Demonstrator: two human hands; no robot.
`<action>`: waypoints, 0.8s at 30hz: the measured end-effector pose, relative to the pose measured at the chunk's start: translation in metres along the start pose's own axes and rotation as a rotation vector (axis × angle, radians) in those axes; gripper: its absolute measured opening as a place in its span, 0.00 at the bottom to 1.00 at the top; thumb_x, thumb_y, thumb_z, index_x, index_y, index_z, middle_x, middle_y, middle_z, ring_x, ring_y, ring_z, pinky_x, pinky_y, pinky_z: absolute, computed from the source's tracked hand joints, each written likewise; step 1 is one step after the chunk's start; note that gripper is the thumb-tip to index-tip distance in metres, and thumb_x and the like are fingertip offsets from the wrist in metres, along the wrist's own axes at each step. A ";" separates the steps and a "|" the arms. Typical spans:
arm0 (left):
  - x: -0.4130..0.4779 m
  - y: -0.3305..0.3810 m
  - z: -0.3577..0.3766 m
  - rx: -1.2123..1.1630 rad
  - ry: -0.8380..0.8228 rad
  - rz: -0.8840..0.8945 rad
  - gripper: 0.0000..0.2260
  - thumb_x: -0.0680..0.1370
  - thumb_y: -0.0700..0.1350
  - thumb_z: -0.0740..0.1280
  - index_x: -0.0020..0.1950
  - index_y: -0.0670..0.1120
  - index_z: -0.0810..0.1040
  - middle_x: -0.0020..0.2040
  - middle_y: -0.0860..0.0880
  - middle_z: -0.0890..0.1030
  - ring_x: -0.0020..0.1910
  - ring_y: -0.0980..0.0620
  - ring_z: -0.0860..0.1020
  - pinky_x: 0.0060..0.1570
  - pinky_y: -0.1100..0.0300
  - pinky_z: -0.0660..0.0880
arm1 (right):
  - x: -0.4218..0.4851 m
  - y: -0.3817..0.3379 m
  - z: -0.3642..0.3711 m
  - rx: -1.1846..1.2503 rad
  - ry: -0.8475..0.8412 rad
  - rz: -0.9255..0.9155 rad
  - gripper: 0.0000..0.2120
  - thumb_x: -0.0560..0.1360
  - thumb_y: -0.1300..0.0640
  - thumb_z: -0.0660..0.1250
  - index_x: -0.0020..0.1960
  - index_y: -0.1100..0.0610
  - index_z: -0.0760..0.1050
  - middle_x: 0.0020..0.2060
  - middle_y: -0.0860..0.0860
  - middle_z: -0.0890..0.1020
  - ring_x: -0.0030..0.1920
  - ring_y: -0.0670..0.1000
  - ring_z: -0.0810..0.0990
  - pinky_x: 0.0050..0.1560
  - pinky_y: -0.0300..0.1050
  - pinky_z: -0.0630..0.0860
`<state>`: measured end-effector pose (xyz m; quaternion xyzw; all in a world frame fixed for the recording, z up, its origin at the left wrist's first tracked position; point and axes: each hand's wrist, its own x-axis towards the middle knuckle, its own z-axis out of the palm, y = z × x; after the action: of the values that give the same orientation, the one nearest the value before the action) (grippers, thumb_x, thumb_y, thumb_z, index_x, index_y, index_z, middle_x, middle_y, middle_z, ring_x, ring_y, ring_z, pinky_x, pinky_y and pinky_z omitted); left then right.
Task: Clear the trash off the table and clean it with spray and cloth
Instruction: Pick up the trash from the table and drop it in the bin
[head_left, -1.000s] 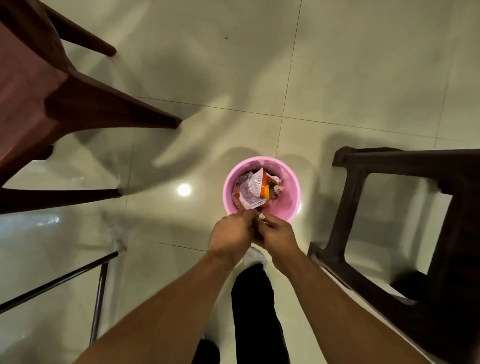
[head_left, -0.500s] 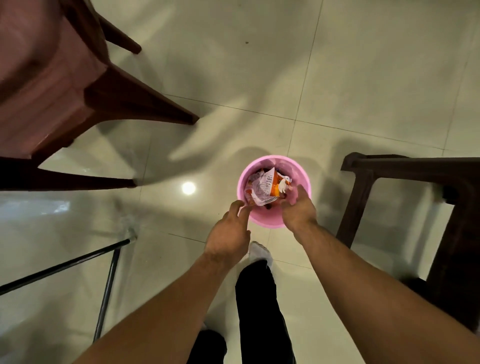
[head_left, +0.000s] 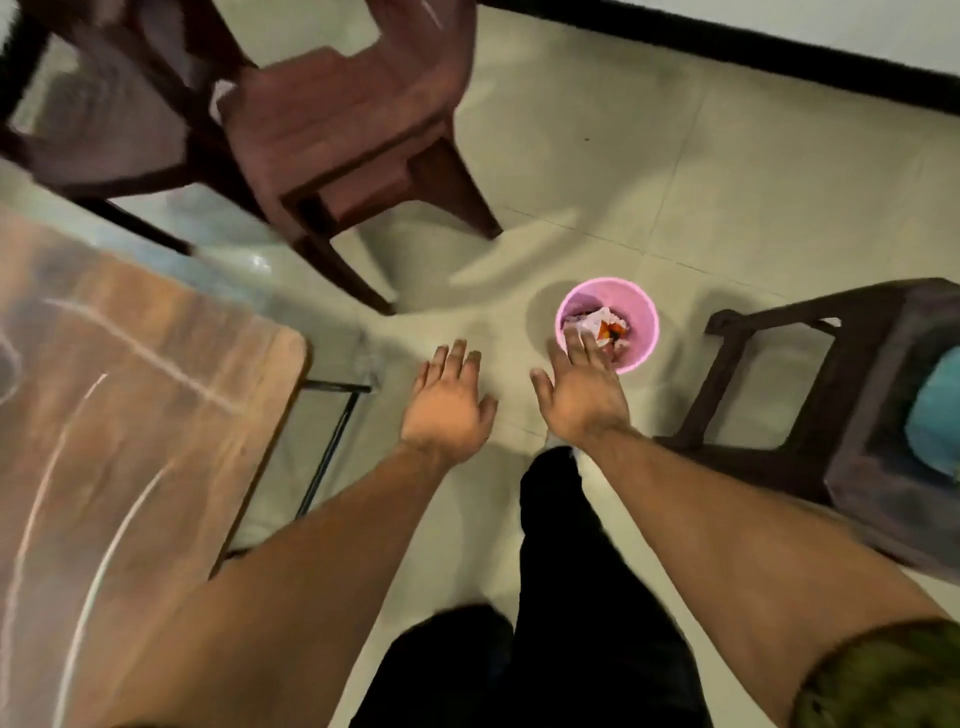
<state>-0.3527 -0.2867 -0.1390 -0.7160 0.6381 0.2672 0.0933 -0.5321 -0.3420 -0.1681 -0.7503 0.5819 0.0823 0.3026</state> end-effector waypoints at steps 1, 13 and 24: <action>-0.036 -0.011 -0.004 -0.008 0.023 -0.012 0.29 0.83 0.56 0.55 0.81 0.43 0.57 0.82 0.42 0.54 0.82 0.42 0.51 0.79 0.45 0.49 | -0.023 -0.028 0.001 -0.018 -0.004 -0.044 0.30 0.83 0.41 0.47 0.81 0.54 0.54 0.81 0.56 0.52 0.81 0.58 0.48 0.79 0.56 0.48; -0.380 -0.192 0.033 -0.132 0.362 -0.457 0.27 0.84 0.54 0.53 0.80 0.44 0.59 0.82 0.42 0.55 0.82 0.41 0.50 0.80 0.43 0.46 | -0.265 -0.315 0.106 -0.208 -0.076 -0.672 0.31 0.83 0.40 0.50 0.82 0.52 0.50 0.81 0.53 0.50 0.81 0.53 0.46 0.79 0.51 0.45; -0.577 -0.285 0.102 -0.369 0.415 -0.817 0.28 0.84 0.53 0.54 0.81 0.44 0.55 0.83 0.42 0.52 0.82 0.43 0.46 0.79 0.45 0.42 | -0.377 -0.460 0.197 -0.403 -0.202 -0.974 0.31 0.83 0.40 0.50 0.81 0.54 0.52 0.81 0.53 0.51 0.81 0.52 0.46 0.78 0.49 0.44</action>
<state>-0.1295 0.3084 0.0057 -0.9504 0.2522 0.1690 -0.0670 -0.1787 0.1410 0.0178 -0.9650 0.1069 0.1143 0.2102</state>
